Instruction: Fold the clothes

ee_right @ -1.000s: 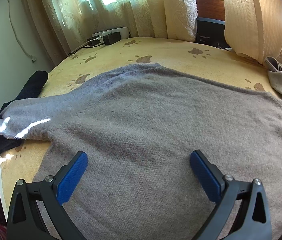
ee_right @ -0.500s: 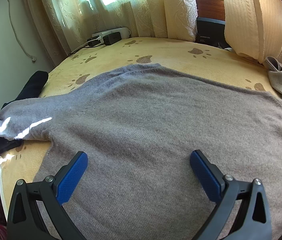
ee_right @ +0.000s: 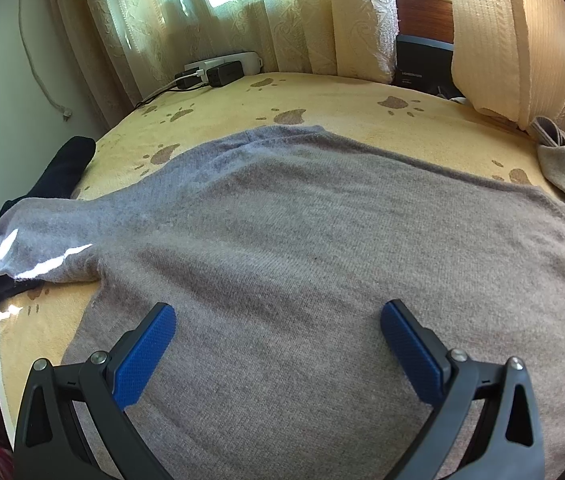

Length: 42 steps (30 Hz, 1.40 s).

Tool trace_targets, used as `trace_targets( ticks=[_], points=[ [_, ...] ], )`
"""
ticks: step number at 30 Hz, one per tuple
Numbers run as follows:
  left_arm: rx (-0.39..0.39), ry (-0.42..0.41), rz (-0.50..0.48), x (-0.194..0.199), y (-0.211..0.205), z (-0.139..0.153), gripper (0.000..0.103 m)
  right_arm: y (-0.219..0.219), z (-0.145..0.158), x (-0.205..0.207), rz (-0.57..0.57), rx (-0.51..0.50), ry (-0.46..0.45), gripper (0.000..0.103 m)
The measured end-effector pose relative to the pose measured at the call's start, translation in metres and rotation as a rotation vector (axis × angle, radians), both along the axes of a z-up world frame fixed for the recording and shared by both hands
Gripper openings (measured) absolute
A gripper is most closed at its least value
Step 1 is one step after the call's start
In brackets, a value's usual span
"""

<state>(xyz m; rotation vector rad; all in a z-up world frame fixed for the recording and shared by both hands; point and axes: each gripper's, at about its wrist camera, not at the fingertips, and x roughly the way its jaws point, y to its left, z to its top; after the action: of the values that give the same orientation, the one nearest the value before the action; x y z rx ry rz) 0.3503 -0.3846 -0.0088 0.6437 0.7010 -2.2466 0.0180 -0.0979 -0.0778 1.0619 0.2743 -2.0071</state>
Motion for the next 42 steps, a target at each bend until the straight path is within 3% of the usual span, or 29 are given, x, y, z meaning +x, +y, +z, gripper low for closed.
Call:
trace_targets(
  ticks=[4, 8, 11, 13, 15, 16, 17, 18, 19, 20, 24, 26, 29, 34, 39, 40, 41, 42],
  points=[
    [0.148, 0.129, -0.123, -0.002, 0.018, -0.01, 0.006, 0.001, 0.0, 0.0, 0.001, 0.0, 0.0, 0.103],
    [0.47, 0.327, -0.261, -0.024, 0.028, -0.047, 0.006, 0.001, 0.0, 0.0, 0.0, 0.002, 0.001, 0.103],
    [0.717, 0.449, -0.24, -0.037, 0.024, -0.077, 0.006, 0.0, 0.0, 0.0, -0.001, -0.001, -0.001, 0.103],
    [0.748, 0.477, -0.216, -0.043, 0.022, -0.084, 0.006, 0.001, 0.001, -0.001, -0.001, -0.005, -0.004, 0.102],
    [0.718, 0.481, -0.18, -0.044, 0.021, -0.082, 0.006, 0.001, 0.001, -0.001, 0.0, -0.007, -0.005, 0.103],
    [0.695, 0.477, -0.155, -0.044, 0.02, -0.079, 0.017, 0.001, 0.001, -0.001, 0.0, -0.007, -0.005, 0.103],
    [0.673, 0.474, -0.131, -0.044, 0.02, -0.077, 0.046, 0.001, 0.001, -0.001, 0.001, -0.006, -0.005, 0.103],
    [0.652, 0.475, -0.109, -0.044, 0.019, -0.075, 0.067, 0.002, 0.001, -0.001, 0.001, -0.006, -0.005, 0.103],
    [0.64, 0.487, -0.096, -0.044, 0.018, -0.074, 0.099, 0.002, 0.0, -0.001, 0.002, -0.006, -0.005, 0.103],
    [0.63, 0.495, -0.089, -0.044, 0.018, -0.073, 0.101, 0.002, 0.0, -0.001, 0.002, -0.006, -0.005, 0.103],
    [0.593, 0.455, -0.07, -0.047, 0.022, -0.072, 0.101, 0.002, 0.0, -0.001, 0.003, -0.008, -0.007, 0.103],
    [0.617, 0.449, -0.062, -0.048, 0.025, -0.076, 0.101, 0.002, 0.0, -0.001, 0.004, -0.008, -0.006, 0.103],
    [0.671, 0.493, -0.003, -0.049, 0.022, -0.089, 0.101, 0.002, 0.001, -0.001, 0.003, -0.008, -0.006, 0.103],
    [0.68, 0.579, 0.144, -0.045, 0.006, -0.098, 0.098, 0.002, 0.001, -0.001, 0.004, -0.016, -0.012, 0.103],
    [0.64, 0.563, 0.195, -0.042, -0.008, -0.094, 0.07, 0.003, 0.001, -0.002, 0.005, -0.017, -0.013, 0.103],
    [0.643, 0.555, 0.195, -0.042, -0.011, -0.096, 0.057, 0.003, 0.001, -0.002, 0.005, -0.017, -0.013, 0.103],
    [0.649, 0.55, 0.197, -0.042, -0.015, -0.098, 0.037, 0.003, 0.001, -0.002, 0.005, -0.017, -0.013, 0.103],
    [0.663, 0.551, 0.203, -0.041, -0.018, -0.103, 0.027, 0.003, 0.001, -0.002, 0.005, -0.017, -0.013, 0.103]
  ],
)
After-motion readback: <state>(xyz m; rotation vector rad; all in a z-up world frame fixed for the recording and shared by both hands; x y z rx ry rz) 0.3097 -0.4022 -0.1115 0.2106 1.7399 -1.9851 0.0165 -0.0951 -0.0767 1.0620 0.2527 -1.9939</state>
